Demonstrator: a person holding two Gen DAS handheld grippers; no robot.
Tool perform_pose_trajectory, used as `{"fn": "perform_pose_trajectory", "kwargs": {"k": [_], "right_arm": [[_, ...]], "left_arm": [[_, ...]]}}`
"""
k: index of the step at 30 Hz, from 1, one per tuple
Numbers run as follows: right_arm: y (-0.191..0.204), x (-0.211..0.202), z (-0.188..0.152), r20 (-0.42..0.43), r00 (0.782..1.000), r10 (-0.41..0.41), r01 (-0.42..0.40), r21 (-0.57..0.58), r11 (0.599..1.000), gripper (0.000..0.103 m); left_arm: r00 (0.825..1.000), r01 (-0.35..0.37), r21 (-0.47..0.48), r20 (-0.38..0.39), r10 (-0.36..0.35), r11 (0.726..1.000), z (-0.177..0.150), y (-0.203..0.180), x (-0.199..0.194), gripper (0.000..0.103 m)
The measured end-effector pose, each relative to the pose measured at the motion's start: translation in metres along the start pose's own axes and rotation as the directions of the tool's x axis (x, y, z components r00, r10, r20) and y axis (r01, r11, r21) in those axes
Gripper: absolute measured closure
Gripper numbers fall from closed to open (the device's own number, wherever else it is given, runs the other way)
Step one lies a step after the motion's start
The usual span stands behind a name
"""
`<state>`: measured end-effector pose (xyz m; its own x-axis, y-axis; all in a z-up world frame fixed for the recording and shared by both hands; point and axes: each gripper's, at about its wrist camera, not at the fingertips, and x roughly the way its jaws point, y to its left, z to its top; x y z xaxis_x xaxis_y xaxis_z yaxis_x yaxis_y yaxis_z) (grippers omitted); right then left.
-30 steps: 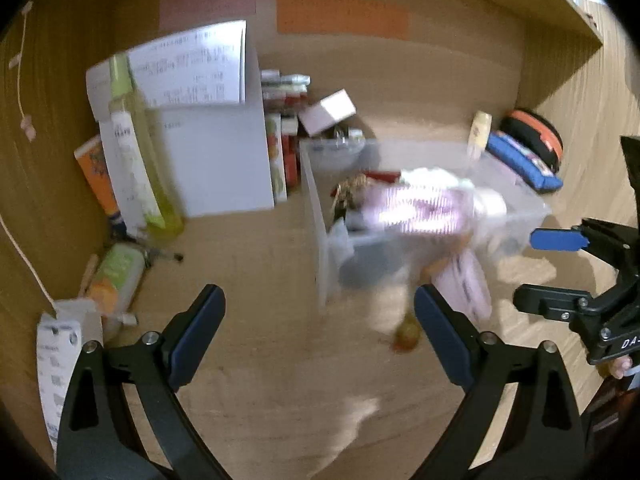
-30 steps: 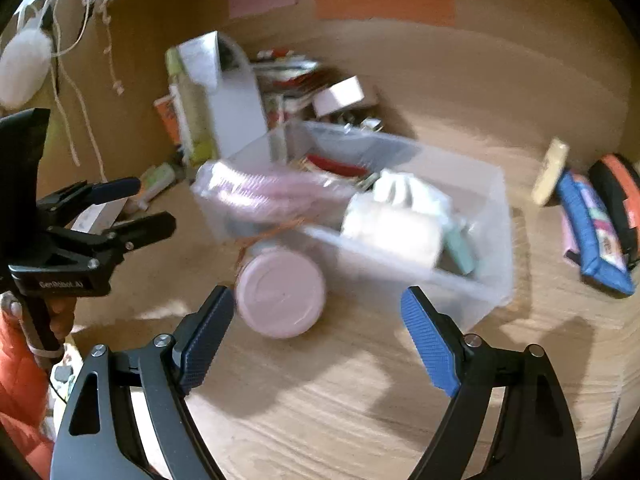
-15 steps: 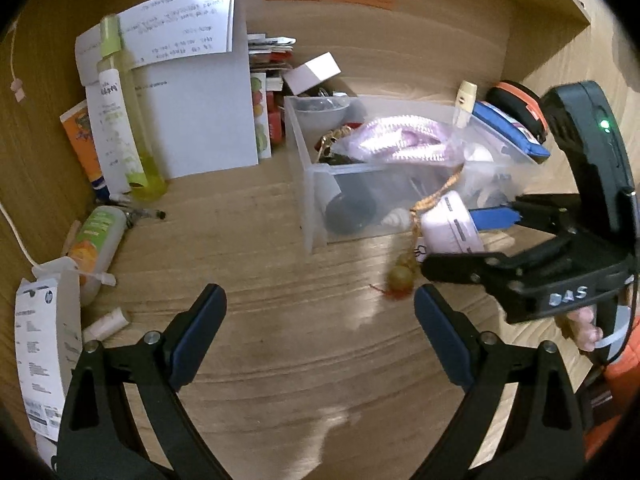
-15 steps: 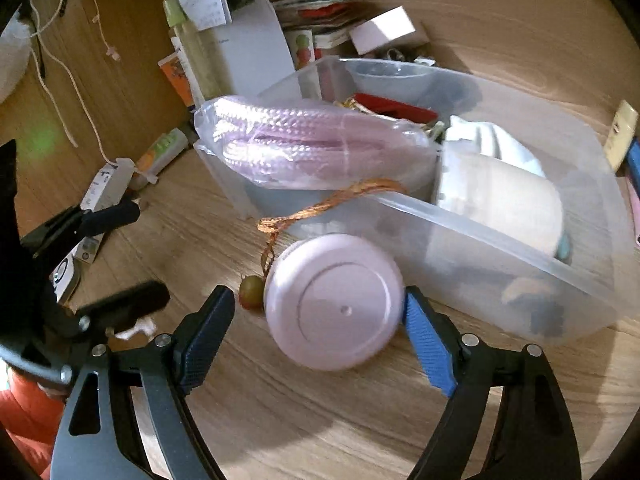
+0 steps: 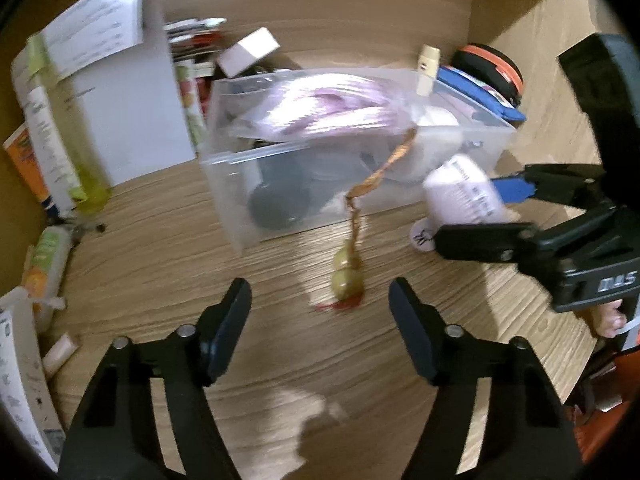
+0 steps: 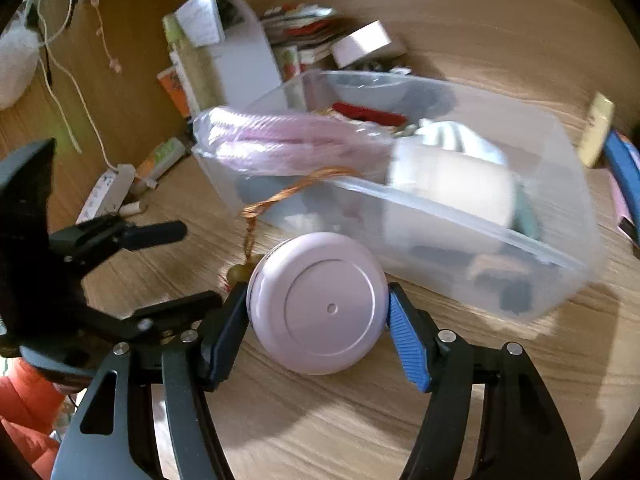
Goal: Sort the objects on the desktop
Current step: 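Grasp the beaded cord with the left tool while the right tool grasps the pink round compact, then carry the cord over the box with the left tool while the right tool carries the compact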
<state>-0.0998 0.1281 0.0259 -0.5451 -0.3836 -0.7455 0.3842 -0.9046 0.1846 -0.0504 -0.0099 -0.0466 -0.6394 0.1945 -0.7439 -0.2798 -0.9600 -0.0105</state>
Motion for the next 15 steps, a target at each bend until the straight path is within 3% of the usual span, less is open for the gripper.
{"fn": "perform_pose_trajectory", "kwargs": {"k": [8, 15], "right_arm": [[-0.014, -0.036, -0.006, 0.089, 0.996, -0.026, 0.024, 0.02, 0.999, 0.04], [-0.02, -0.05, -0.008, 0.126, 0.992, -0.021, 0.017, 0.026, 1.0, 0.04]], "left_arm": [[0.998, 0.016, 0.026, -0.056, -0.015, 1.0, 0.011, -0.014, 0.025, 0.085], [0.997, 0.059, 0.01, -0.05, -0.059, 0.998, 0.011, -0.023, 0.019, 0.084]]}}
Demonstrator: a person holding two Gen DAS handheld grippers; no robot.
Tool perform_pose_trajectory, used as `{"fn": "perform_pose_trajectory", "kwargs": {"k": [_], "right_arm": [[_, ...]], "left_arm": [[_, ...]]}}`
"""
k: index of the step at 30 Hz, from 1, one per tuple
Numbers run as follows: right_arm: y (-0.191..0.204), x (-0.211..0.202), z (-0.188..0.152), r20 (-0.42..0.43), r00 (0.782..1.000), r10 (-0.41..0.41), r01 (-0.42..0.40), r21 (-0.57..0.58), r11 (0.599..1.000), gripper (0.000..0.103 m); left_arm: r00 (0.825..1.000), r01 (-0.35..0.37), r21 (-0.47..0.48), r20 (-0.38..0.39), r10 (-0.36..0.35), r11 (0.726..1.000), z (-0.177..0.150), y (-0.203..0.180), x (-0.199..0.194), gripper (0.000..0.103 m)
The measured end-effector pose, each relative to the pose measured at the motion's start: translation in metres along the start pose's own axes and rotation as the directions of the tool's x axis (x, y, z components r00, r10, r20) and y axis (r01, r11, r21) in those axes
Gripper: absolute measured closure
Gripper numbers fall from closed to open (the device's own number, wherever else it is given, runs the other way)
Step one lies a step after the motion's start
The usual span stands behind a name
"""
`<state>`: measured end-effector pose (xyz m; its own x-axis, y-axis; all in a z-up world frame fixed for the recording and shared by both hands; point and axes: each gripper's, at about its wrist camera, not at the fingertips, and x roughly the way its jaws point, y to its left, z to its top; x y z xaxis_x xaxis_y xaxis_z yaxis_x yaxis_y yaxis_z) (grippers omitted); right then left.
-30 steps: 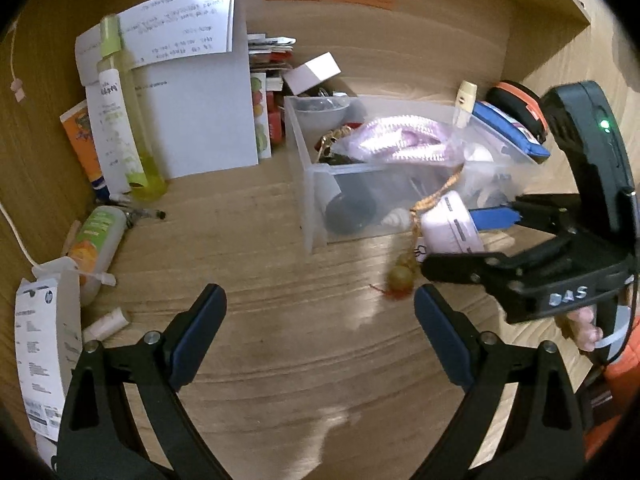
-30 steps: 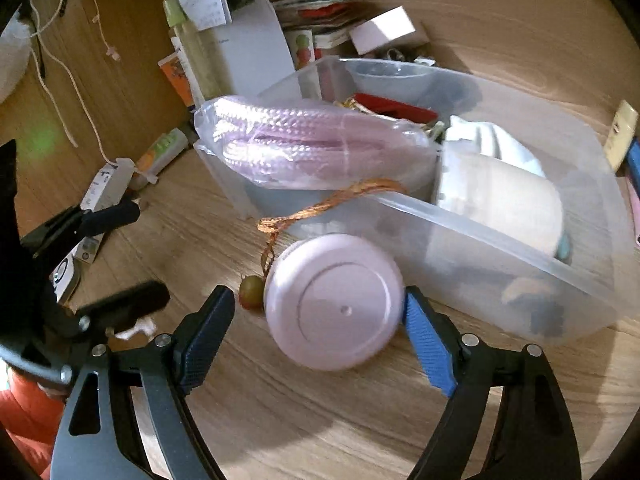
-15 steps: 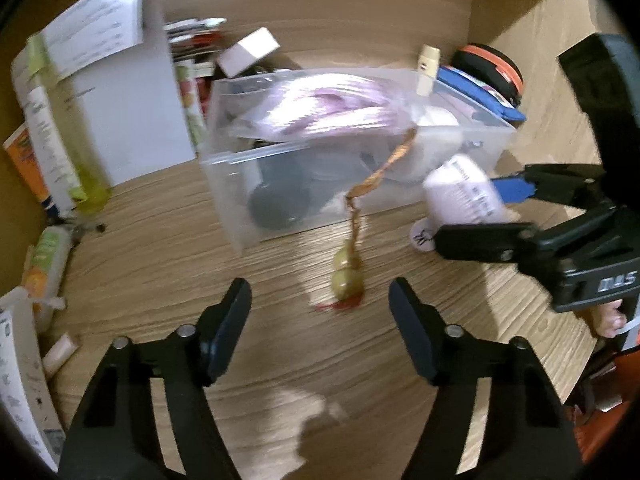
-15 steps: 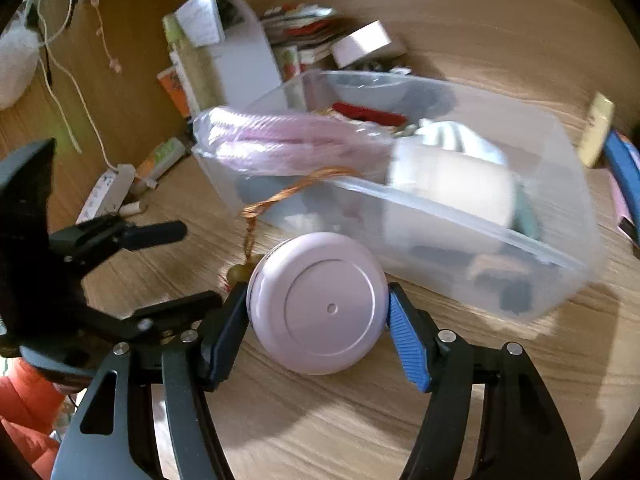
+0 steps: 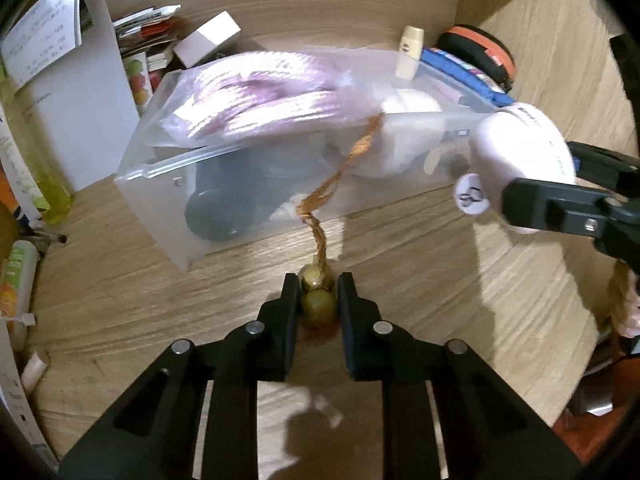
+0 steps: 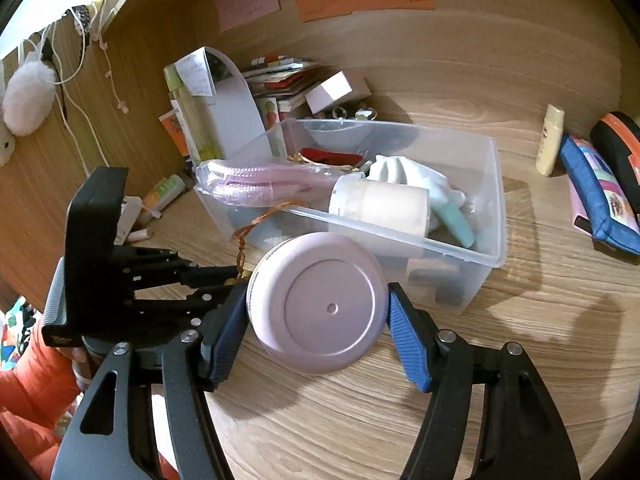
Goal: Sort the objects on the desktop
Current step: 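Carry the cord over the box with the left tool while the right tool carries the compact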
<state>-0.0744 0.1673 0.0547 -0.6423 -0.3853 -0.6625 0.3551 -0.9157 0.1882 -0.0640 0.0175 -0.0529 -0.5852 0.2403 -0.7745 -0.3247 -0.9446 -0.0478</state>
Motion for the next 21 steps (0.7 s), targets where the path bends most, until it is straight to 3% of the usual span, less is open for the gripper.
{"fn": "perform_pose_trajectory", "kwargs": {"k": [10, 17, 21], "right_arm": [[-0.023, -0.017, 0.0, 0.04, 0.999, -0.005, 0.004, 0.04, 0.999, 0.04], [-0.036, -0.031, 0.004, 0.08, 0.996, -0.041, 0.037, 0.056, 0.998, 0.04], [-0.047, -0.036, 0.008, 0.098, 0.994, -0.058, 0.051, 0.076, 0.996, 0.04]], "left_arm": [[0.993, 0.056, 0.042, 0.103, -0.06, 0.998, 0.014, -0.034, -0.038, 0.084], [0.975, 0.111, 0.058, 0.187, -0.12, 0.992, 0.044, -0.046, -0.059, 0.084], [0.963, 0.104, 0.06, 0.242, -0.115, 0.993, 0.065, -0.046, -0.069, 0.084]]}}
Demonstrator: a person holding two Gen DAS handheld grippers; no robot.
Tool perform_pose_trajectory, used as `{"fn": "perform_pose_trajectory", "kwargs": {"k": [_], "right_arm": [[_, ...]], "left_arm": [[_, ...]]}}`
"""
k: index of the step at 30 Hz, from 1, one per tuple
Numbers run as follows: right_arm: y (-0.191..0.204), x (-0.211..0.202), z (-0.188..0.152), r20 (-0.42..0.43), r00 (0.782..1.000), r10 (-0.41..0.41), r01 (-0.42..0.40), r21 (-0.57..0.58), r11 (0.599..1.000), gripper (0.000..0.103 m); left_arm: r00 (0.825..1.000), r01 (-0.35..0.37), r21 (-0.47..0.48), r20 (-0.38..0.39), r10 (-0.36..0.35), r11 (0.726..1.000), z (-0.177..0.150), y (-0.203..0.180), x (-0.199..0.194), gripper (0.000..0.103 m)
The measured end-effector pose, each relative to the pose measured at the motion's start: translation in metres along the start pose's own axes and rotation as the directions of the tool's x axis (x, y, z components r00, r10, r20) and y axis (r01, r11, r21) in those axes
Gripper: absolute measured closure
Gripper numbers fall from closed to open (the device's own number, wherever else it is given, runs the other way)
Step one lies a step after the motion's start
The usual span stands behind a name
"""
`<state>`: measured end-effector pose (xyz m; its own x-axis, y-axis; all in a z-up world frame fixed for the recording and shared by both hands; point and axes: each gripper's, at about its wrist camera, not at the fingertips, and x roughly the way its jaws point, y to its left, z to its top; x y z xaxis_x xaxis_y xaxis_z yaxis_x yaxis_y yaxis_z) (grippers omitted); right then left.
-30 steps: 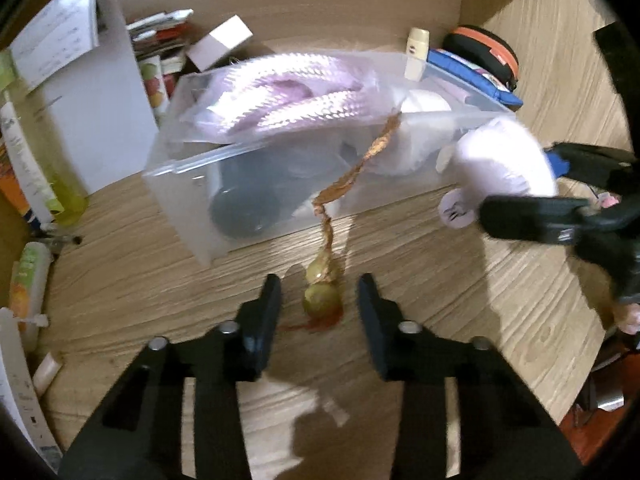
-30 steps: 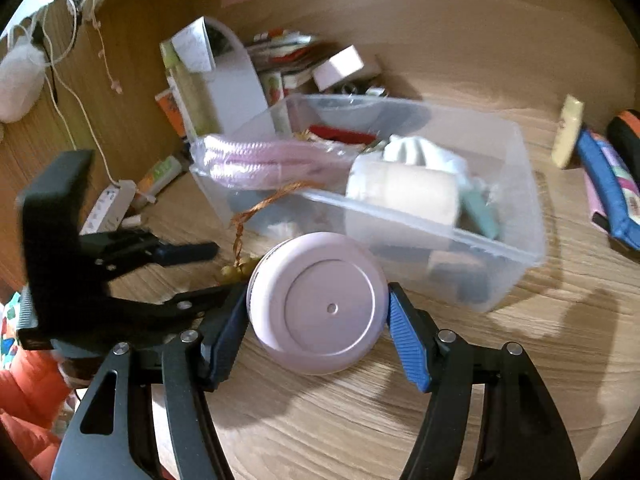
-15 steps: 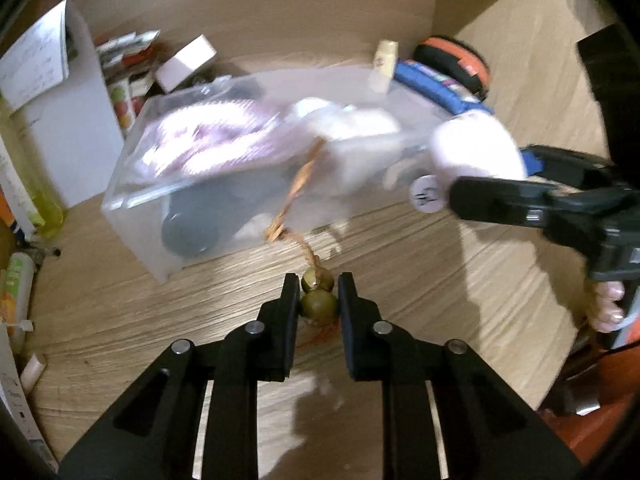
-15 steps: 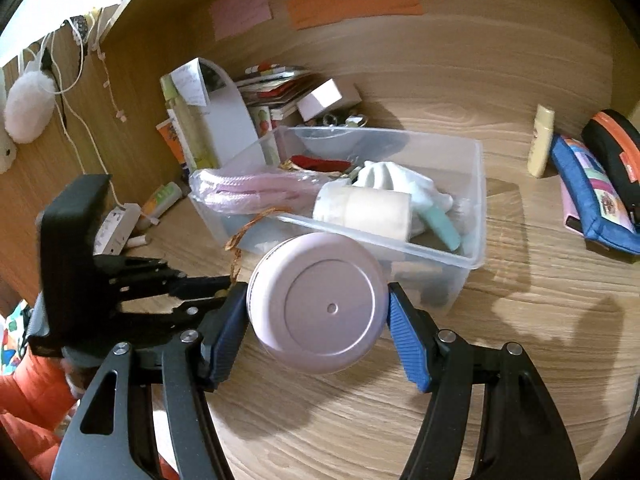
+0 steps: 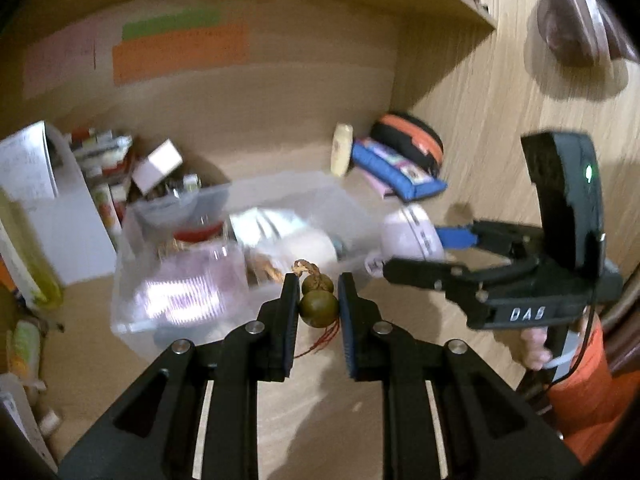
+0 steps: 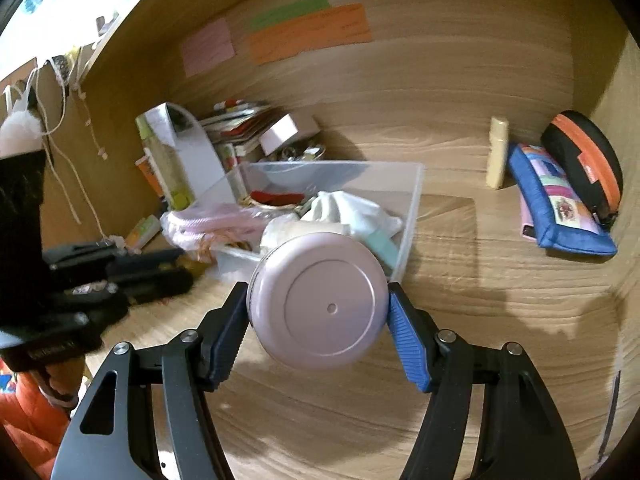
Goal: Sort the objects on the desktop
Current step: 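Carry the cord over the box with the left tool while the right tool carries the compact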
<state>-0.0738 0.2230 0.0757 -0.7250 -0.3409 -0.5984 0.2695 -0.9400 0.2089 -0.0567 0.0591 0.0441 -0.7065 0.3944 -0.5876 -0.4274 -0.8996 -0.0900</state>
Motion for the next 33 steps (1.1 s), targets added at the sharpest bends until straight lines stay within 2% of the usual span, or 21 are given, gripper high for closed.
{"fn": "perform_pose_trajectory", "kwargs": {"k": [5, 9, 20, 29, 33], "right_arm": [[-0.009, -0.001, 0.009, 0.019, 1.0, -0.024, 0.024, 0.0, 1.0, 0.04], [-0.015, 0.002, 0.02, 0.03, 0.999, -0.032, 0.032, 0.004, 0.999, 0.04], [-0.017, 0.039, 0.046, -0.007, 0.998, -0.069, 0.069, -0.037, 0.997, 0.04], [-0.012, 0.077, 0.057, -0.048, 0.996, -0.078, 0.077, -0.034, 0.996, 0.04], [-0.009, 0.084, 0.059, -0.039, 0.995, -0.094, 0.091, -0.062, 0.994, 0.04]], "left_arm": [[1.0, -0.015, -0.028, 0.024, 0.016, 0.999, 0.019, 0.014, 0.004, 0.084], [0.999, -0.036, -0.046, 0.016, 0.036, 0.998, 0.025, 0.024, 0.014, 0.084], [0.998, -0.033, -0.074, -0.057, 0.028, 0.997, 0.014, 0.04, 0.049, 0.084], [0.997, -0.042, -0.062, -0.06, 0.038, 0.997, 0.013, 0.046, 0.06, 0.084], [0.998, -0.035, -0.05, -0.048, 0.033, 0.998, 0.011, 0.049, 0.061, 0.084]]}}
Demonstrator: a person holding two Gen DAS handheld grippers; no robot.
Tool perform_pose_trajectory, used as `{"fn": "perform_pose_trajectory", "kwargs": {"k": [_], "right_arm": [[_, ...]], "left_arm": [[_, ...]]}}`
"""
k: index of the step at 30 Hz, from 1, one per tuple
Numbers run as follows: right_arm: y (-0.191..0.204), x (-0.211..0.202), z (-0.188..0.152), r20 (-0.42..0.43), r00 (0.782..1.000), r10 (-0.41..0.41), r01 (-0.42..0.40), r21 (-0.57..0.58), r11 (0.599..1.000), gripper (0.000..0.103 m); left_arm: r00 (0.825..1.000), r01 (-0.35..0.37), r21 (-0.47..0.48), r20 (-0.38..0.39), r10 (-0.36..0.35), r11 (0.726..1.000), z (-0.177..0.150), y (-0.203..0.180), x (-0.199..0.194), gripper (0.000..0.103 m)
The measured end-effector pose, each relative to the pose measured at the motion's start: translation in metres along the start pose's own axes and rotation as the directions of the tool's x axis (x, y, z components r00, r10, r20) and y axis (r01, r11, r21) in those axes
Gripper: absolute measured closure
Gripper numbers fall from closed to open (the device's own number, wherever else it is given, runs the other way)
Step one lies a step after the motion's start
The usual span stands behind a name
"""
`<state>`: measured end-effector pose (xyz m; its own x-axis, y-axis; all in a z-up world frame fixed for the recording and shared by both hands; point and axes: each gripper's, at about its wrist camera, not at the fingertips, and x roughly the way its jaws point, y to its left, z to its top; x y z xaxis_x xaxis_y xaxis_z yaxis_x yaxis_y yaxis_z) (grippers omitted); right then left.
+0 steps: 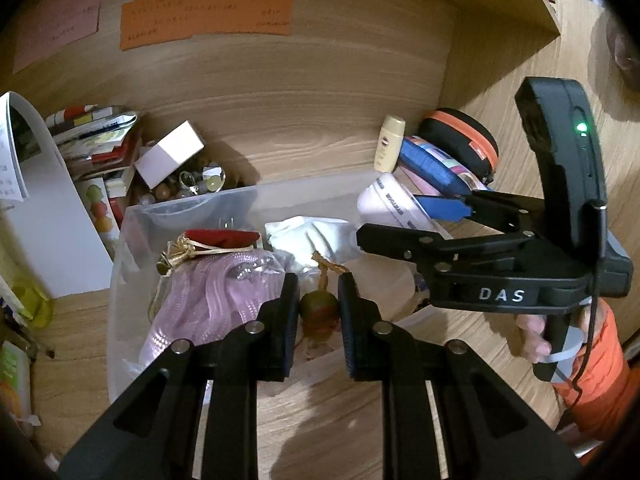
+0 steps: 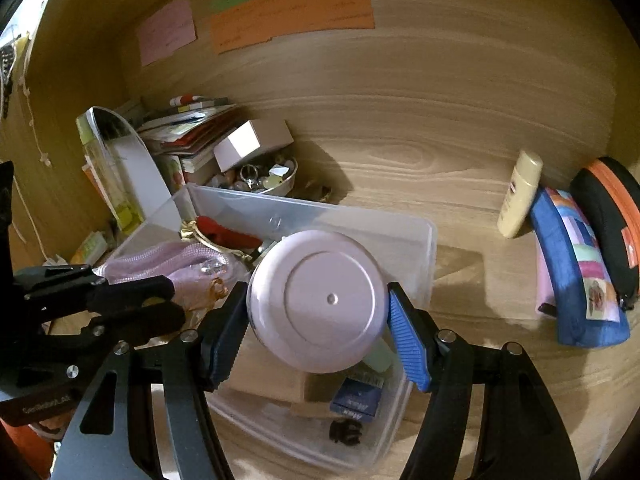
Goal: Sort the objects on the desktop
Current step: 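Carry the cord over the box with the left tool while the right tool carries the compact, then open the left tool to drop the cord while the right tool releases the compact into the box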
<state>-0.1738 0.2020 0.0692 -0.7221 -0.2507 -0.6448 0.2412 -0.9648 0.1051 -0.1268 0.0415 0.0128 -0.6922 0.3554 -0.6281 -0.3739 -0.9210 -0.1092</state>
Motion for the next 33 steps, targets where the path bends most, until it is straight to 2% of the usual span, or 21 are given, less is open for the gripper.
{"fn": "perform_pose_trajectory", "kwargs": {"k": [4, 8, 13, 17, 22, 24, 28, 33], "right_arm": [[-0.001, 0.008, -0.001, -0.012, 1.0, -0.021, 0.021, -0.004, 1.0, 0.04], [0.0, 0.013, -0.002, -0.016, 0.999, -0.044, 0.044, -0.026, 0.999, 0.039], [0.007, 0.003, -0.004, 0.001, 1.0, -0.011, 0.011, -0.059, 0.998, 0.039], [0.012, -0.004, -0.005, 0.014, 1.0, -0.016, 0.017, -0.083, 0.996, 0.03], [0.016, -0.012, -0.005, 0.018, 1.0, -0.022, 0.024, -0.097, 0.995, 0.028], [0.017, -0.016, -0.005, 0.018, 0.999, -0.027, 0.029, -0.093, 0.995, 0.02], [0.019, -0.026, -0.005, 0.029, 0.999, -0.025, 0.027, -0.082, 0.996, 0.02], [0.025, -0.037, -0.006, 0.031, 0.999, -0.03, 0.032, -0.084, 0.996, 0.016]], "left_arm": [[1.0, 0.013, 0.007, 0.002, -0.013, 1.0, -0.002, 0.0, -0.001, 0.079], [1.0, 0.027, -0.003, -0.001, -0.027, 1.0, -0.004, 0.0, -0.004, 0.063], [1.0, 0.015, -0.003, 0.022, -0.015, 1.0, -0.003, -0.002, -0.013, 0.062], [0.999, -0.001, -0.007, 0.047, 0.002, 1.0, 0.001, -0.003, -0.023, 0.054], [0.996, -0.022, -0.004, 0.085, 0.022, 1.0, 0.005, -0.005, -0.037, 0.049], [0.994, -0.034, -0.005, 0.1, 0.035, 0.999, 0.006, -0.005, -0.042, 0.042], [0.991, -0.042, -0.008, 0.123, 0.043, 0.999, 0.006, -0.006, -0.052, 0.038], [0.987, -0.055, -0.019, 0.149, 0.057, 0.998, 0.004, -0.006, -0.064, 0.025]]}}
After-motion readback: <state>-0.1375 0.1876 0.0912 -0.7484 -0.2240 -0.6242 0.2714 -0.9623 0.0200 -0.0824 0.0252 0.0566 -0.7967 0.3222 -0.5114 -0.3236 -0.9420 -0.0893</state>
